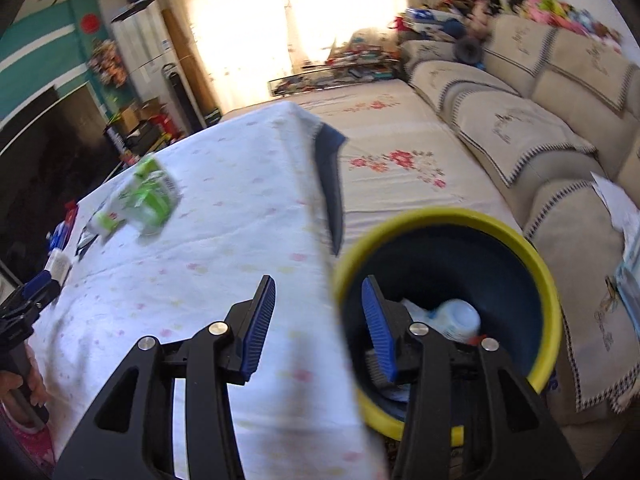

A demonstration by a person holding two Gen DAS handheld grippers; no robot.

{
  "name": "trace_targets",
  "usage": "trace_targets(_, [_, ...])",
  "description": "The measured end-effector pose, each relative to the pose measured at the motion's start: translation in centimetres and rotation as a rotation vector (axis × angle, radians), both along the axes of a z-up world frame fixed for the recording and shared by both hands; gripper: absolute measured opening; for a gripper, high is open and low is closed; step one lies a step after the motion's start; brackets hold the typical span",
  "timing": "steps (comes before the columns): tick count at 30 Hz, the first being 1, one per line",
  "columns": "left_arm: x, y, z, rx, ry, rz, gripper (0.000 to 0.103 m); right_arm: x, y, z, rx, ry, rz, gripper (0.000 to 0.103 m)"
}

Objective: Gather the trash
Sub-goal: 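Grasp the green-capped clear jar with the right tool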

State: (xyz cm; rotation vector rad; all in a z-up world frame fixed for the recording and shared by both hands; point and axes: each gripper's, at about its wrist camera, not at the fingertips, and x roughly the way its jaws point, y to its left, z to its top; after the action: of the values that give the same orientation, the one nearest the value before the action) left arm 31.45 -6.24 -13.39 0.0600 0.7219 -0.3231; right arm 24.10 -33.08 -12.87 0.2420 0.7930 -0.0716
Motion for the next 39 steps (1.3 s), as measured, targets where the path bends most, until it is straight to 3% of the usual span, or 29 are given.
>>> trace_targets(6, [0.0,2.7,-0.8,-0.062,0.020,0.024,0.088,4.3,7.8,2.3,-0.058,-0.032,0.136,0.049])
trace_targets(9, [-0.6,2.6,-0.5,-0.053,0.003,0.026,0.088,6.9,11.5,2.8,-0.081,-0.044,0.198,0.054])
trace_targets(17, [-1.3,2.0,0.3,-0.052,-0.024,0.025,0.090,12.7,17.3,1.7,-0.098,-0.018,0.232,0.061])
trace_targets(21, [-1.4,2.1,0.3,-0.057,-0.025,0.029,0.090,15.2,18.6,0.7,-0.152,0.000,0.177,0.063])
trace_targets(31, [-1.6,2.1,0.3,-0.058,-0.029,0.023,0.090,18.3,19.4,-2.5,-0.141,0.084,0.118,0.063])
trace_targets(35, [-1.7,1.9,0.3,-0.054,-0.030,0.020,0.090,18.5,19.1,-2.7,-0.143,0.080,0.103,0.050])
trace_targets(39, [-1.7,1.9,0.3,-0.054,-0.029,0.020,0.090,18.2,17.9,-2.1,-0.113,0.069,0.102,0.048])
